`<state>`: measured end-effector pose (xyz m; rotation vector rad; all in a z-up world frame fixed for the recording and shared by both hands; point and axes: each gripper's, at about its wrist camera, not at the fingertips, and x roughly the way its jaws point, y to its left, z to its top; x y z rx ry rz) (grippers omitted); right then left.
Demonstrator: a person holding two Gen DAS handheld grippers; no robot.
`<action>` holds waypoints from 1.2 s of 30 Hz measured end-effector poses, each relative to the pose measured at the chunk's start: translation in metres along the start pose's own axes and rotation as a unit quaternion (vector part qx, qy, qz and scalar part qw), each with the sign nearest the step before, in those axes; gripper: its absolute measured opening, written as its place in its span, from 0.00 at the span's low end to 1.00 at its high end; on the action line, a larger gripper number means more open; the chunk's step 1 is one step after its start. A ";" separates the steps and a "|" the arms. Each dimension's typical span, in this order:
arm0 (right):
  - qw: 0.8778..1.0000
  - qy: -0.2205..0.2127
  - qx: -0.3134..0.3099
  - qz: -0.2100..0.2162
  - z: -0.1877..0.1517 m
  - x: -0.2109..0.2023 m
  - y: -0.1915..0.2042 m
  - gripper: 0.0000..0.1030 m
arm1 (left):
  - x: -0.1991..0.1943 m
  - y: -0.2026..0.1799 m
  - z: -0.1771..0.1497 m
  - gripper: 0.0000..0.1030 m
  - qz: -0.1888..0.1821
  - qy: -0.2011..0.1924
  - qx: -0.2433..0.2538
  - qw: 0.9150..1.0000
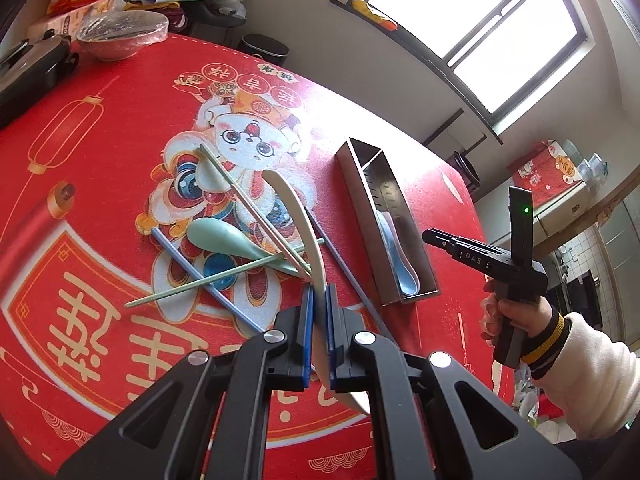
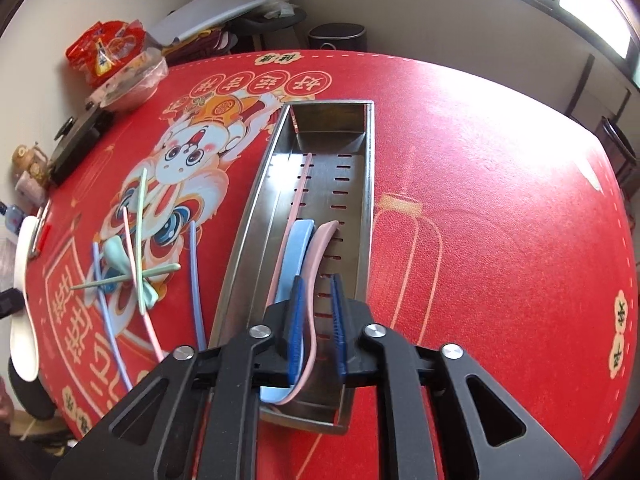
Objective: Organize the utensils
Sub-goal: 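Carry the blue spoon into the tray with the right tool and release it, then lower the white spoon into the tray and open the left tool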
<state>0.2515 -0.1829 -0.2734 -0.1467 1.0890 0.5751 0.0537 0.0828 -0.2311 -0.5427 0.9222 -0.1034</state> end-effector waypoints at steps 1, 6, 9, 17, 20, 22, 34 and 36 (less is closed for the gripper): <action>1.000 -0.007 0.008 -0.001 -0.003 -0.005 -0.002 0.46 | 0.004 -0.005 0.001 0.05 -0.003 0.003 0.007 1.000; 0.998 -0.028 0.054 0.002 -0.018 -0.024 -0.016 0.59 | 0.029 -0.033 0.009 0.05 -0.017 0.025 0.042 0.999; 0.995 -0.031 0.090 0.008 -0.027 -0.030 -0.027 0.69 | 0.050 -0.050 0.016 0.05 -0.026 0.038 0.056 0.997; 0.990 -0.042 0.133 0.000 -0.045 -0.041 -0.050 0.85 | 0.126 -0.101 0.046 0.05 -0.052 0.068 0.081 0.993; 0.988 -0.046 0.150 0.002 -0.051 -0.046 -0.060 0.85 | 0.155 -0.113 0.055 0.05 -0.046 0.078 0.076 0.993; 0.986 -0.049 0.159 0.005 -0.054 -0.049 -0.066 0.85 | 0.174 -0.117 0.058 0.05 -0.035 0.088 0.075 0.993; 0.979 -0.060 0.193 0.006 -0.068 -0.063 -0.093 0.86 | 0.235 -0.132 0.055 0.05 0.017 0.136 0.122 0.983; 0.979 -0.060 0.195 0.006 -0.070 -0.064 -0.094 0.86 | 0.237 -0.132 0.053 0.05 0.025 0.140 0.129 0.981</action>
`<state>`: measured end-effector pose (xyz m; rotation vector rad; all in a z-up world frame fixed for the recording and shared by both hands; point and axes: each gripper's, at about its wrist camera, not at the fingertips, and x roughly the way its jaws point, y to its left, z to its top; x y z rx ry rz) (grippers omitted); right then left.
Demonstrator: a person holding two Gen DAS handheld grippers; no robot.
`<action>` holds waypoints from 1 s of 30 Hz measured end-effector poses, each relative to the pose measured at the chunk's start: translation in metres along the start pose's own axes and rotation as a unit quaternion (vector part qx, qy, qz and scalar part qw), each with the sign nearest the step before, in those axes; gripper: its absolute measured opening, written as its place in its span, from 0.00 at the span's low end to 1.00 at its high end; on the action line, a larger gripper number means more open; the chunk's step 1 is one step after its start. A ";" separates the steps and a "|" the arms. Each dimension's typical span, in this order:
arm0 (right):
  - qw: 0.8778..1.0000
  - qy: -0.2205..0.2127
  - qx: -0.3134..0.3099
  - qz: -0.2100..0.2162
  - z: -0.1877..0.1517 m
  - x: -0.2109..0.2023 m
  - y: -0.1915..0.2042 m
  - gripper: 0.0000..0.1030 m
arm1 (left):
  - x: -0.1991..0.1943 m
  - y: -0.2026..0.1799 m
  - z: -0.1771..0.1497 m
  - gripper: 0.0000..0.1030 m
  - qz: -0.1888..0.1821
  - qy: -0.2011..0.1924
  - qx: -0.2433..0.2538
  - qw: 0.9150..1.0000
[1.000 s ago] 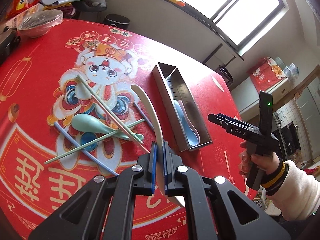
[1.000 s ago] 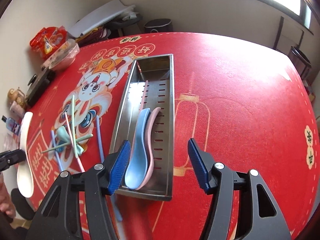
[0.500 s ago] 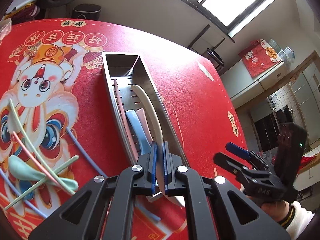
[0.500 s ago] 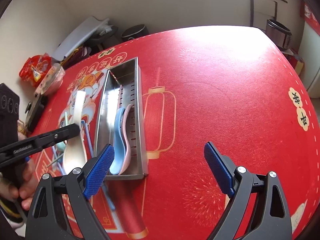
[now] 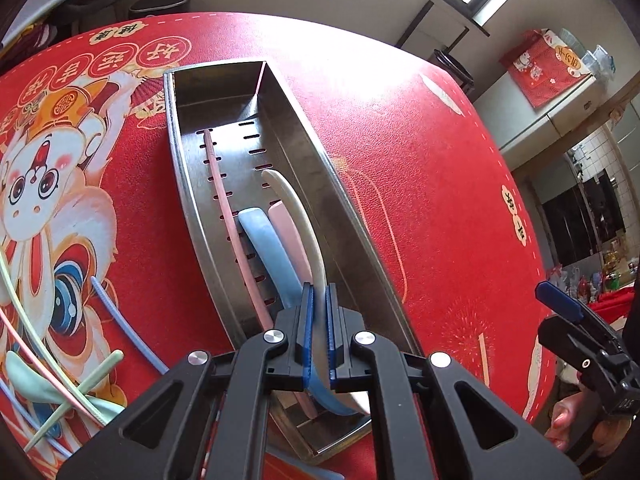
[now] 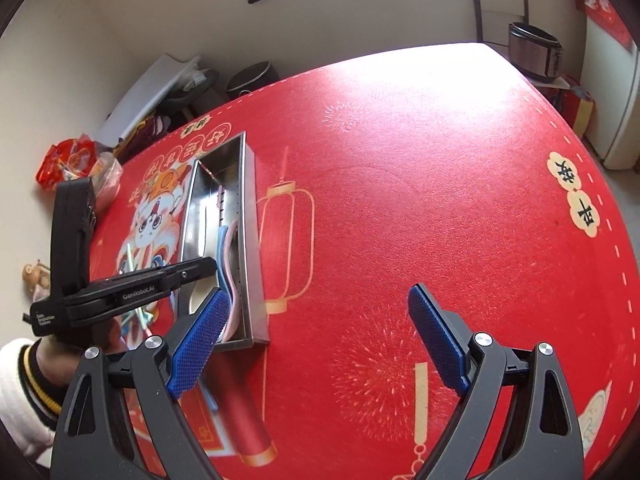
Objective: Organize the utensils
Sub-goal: 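Lower the white spoon into the tray and open the left tool, then reach the left tool to the light green chopstick and grasp it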
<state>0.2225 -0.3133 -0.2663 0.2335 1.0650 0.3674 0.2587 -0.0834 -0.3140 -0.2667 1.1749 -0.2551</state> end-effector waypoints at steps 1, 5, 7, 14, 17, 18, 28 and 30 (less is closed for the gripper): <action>1.000 0.000 0.001 0.000 0.000 0.000 0.000 0.86 | 0.001 0.000 0.000 0.05 0.003 0.002 0.002 1.000; 1.000 0.002 0.001 0.002 -0.001 0.000 0.002 0.86 | 0.000 -0.001 0.001 0.06 0.004 0.001 0.009 1.000; 1.000 0.001 -0.001 0.004 -0.001 0.000 0.004 0.85 | -0.004 -0.002 0.001 0.07 0.003 0.000 0.014 1.000; 1.000 -0.009 -0.010 0.009 -0.003 -0.007 0.021 0.85 | -0.045 0.005 0.000 0.25 -0.011 -0.035 0.028 0.999; 1.000 -0.008 -0.013 0.015 -0.006 -0.007 0.029 0.85 | -0.074 0.018 -0.007 0.37 -0.009 -0.062 0.035 0.997; 1.000 -0.009 -0.015 0.017 -0.007 -0.008 0.032 0.85 | -0.084 0.026 -0.011 0.39 -0.007 -0.071 0.035 0.997; 0.999 0.004 -0.025 0.030 -0.022 0.007 0.073 0.85 | -0.153 0.140 -0.059 0.39 0.055 -0.096 -0.032 0.993; 0.999 0.011 -0.032 0.032 -0.024 0.011 0.081 0.85 | -0.159 0.163 -0.071 0.39 0.067 -0.091 -0.051 0.992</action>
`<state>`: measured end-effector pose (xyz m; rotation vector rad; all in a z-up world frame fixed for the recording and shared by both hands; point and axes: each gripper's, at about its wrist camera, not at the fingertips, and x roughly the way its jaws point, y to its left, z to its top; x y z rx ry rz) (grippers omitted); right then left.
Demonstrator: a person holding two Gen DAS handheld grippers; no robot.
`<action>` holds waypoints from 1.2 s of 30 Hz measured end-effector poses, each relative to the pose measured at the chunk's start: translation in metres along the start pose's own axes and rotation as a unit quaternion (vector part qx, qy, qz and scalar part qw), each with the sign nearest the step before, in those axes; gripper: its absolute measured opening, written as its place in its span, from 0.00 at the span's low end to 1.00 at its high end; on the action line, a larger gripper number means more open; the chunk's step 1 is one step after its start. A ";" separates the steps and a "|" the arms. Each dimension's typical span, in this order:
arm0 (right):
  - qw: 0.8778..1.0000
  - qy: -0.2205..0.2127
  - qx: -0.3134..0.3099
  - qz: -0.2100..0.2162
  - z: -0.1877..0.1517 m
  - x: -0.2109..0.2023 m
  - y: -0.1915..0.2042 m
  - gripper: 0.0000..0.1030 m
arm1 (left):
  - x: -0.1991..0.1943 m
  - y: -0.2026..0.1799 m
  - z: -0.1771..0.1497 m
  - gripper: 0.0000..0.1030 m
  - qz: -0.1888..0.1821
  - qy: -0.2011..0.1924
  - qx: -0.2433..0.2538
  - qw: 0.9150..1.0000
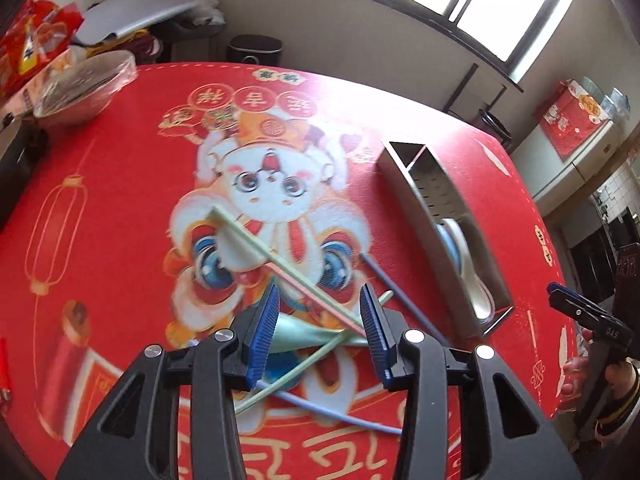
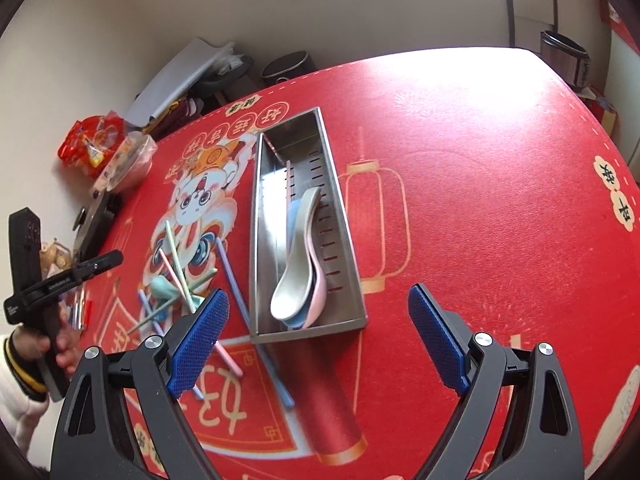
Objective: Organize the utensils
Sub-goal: 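Reach the left tool to the light green chopstick and grasp it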
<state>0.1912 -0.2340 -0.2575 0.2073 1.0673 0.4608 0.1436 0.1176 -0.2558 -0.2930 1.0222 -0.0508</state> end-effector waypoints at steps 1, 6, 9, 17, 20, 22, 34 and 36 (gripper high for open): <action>1.000 0.003 -0.003 0.004 -0.001 0.002 0.005 0.85 | -0.002 0.011 -0.006 0.39 0.005 0.004 -0.009 1.000; 0.999 0.019 -0.028 0.004 -0.007 0.010 0.029 0.85 | -0.005 0.039 -0.033 0.39 0.014 0.024 -0.047 0.999; 0.999 0.027 -0.044 -0.002 -0.013 0.014 0.041 0.85 | -0.005 0.042 -0.049 0.39 0.007 0.031 -0.051 0.998; 0.998 0.045 -0.051 -0.007 -0.021 0.023 0.054 0.85 | 0.016 0.028 -0.054 0.29 -0.015 0.047 -0.004 0.999; 0.997 0.051 -0.053 -0.013 -0.024 0.024 0.058 0.85 | 0.026 0.009 -0.051 0.29 -0.019 0.054 0.048 0.997; 0.997 0.054 -0.055 -0.018 -0.026 0.024 0.058 0.85 | 0.034 -0.002 -0.051 0.29 -0.018 0.064 0.086 0.994; 0.998 0.056 -0.020 -0.033 -0.035 0.014 0.041 0.86 | 0.068 -0.026 -0.044 0.24 -0.011 0.111 0.196 0.974; 0.998 0.057 -0.014 -0.033 -0.037 0.014 0.039 0.86 | 0.074 -0.027 -0.043 0.24 -0.008 0.117 0.205 0.972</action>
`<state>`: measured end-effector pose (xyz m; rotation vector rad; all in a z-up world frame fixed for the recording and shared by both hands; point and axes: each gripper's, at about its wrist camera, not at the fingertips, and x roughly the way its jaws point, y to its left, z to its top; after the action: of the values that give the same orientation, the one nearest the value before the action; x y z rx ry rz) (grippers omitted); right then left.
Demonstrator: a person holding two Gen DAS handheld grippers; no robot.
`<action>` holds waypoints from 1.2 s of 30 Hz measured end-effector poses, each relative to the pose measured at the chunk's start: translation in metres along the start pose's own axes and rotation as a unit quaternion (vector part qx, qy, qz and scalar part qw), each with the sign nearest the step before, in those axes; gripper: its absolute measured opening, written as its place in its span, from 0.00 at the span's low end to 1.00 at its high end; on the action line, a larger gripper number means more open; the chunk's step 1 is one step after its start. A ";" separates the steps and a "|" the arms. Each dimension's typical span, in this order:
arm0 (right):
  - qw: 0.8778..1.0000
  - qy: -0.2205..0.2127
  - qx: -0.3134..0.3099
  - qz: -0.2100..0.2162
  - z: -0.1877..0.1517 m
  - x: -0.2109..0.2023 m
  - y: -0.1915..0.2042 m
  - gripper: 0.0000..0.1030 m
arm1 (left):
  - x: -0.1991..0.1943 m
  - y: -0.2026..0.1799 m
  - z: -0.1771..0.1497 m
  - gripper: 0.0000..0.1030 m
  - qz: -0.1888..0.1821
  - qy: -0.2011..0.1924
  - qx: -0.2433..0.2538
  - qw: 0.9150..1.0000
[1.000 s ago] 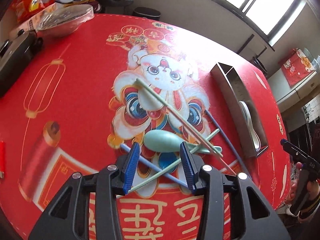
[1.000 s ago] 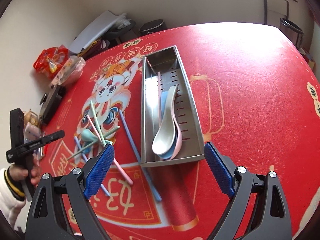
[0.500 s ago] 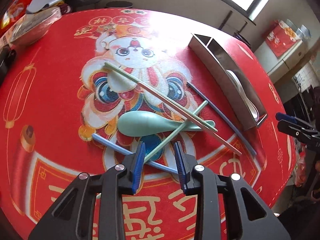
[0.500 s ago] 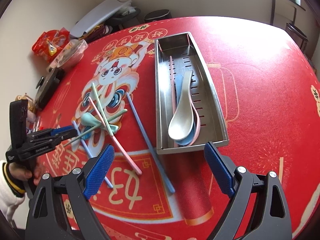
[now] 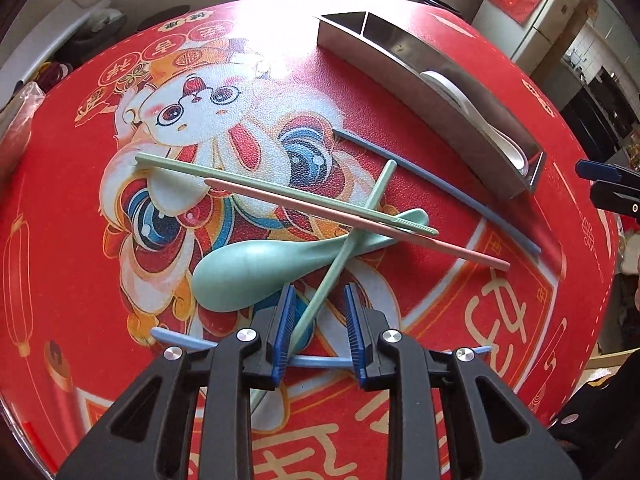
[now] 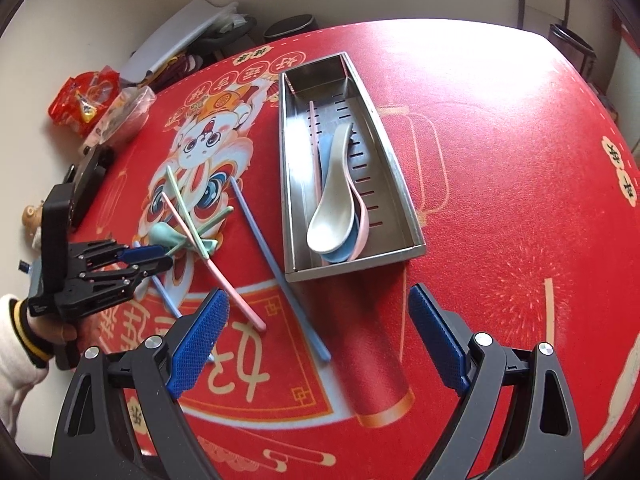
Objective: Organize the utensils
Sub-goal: 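Reach the left tool to the light green chopstick and grasp it, then grasp the pink chopstick with the right tool while the left tool lifts the green chopstick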
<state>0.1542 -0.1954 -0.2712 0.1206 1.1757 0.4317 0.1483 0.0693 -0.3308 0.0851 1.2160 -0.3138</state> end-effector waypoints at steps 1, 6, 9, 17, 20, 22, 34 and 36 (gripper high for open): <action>1.000 0.000 0.003 -0.001 -0.001 -0.001 -0.001 0.86 | 0.003 -0.001 0.001 0.24 0.002 0.006 0.006 1.000; 1.000 0.000 0.018 0.000 -0.004 -0.003 -0.007 0.86 | 0.006 -0.002 0.005 0.18 0.010 0.011 0.022 1.000; 1.000 0.003 0.021 -0.001 -0.004 -0.003 -0.008 0.86 | 0.007 -0.004 0.006 0.16 0.016 0.012 0.019 1.000; 1.000 0.003 0.019 0.004 -0.001 -0.002 -0.005 0.86 | 0.002 -0.013 -0.004 0.06 0.032 0.017 0.026 0.999; 1.000 0.003 0.017 0.007 0.000 -0.002 -0.003 0.86 | -0.007 -0.006 -0.012 0.05 0.023 0.012 -0.019 0.999; 1.000 0.004 0.016 0.010 0.001 -0.001 -0.002 0.86 | -0.013 0.002 -0.019 0.05 0.009 0.009 -0.060 0.998; 0.992 0.028 -0.104 0.060 0.007 0.018 0.050 0.85 | -0.045 0.008 -0.059 0.05 -0.018 -0.024 -0.190 0.981; 0.986 0.040 -0.143 0.072 0.007 0.025 0.070 0.73 | -0.045 0.009 -0.062 0.05 -0.017 -0.026 -0.195 0.980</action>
<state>0.1499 -0.1214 -0.2678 -0.0606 1.1749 0.7341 0.0805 0.1008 -0.3117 -0.2812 1.2072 -0.1024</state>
